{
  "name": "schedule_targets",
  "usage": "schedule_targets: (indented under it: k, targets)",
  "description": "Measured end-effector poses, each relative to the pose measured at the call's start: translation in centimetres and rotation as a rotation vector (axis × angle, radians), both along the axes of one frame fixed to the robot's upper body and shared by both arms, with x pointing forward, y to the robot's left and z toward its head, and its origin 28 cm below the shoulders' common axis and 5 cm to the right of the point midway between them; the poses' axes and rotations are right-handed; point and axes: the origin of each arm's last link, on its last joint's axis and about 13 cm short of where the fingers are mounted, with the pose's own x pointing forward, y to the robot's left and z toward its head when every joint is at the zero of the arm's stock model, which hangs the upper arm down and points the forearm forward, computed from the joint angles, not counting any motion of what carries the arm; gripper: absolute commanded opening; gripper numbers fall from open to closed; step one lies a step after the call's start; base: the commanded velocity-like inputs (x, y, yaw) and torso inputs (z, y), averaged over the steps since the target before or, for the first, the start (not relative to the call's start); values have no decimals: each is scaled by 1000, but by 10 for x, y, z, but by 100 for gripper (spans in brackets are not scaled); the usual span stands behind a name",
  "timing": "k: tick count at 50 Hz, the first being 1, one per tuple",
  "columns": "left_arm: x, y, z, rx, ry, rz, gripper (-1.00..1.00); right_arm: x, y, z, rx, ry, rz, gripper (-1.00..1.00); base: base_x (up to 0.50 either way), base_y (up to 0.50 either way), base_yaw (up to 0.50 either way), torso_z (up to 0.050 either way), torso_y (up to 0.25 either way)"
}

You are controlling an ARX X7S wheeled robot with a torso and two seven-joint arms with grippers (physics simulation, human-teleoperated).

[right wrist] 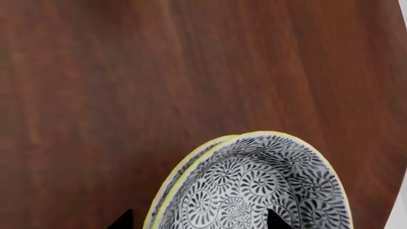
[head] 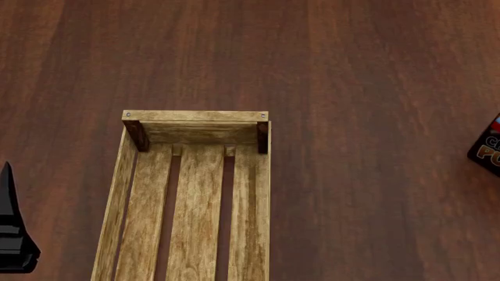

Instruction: Stack the left bowl on the right bowl and place them in the tray.

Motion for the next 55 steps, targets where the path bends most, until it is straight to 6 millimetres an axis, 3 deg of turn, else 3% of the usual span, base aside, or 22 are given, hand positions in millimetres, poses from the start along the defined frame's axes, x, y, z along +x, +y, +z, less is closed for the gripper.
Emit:
schedule_targets:
  k: [27,55]
  targets:
    - [1,0,-1,1,0,1,100,11,5,-14,25,-4,30,100,0,0,0,0,0]
    - [1,0,-1,5,5,0,100,12,-3,-50,61,37,20,100,0,0,0,0,0]
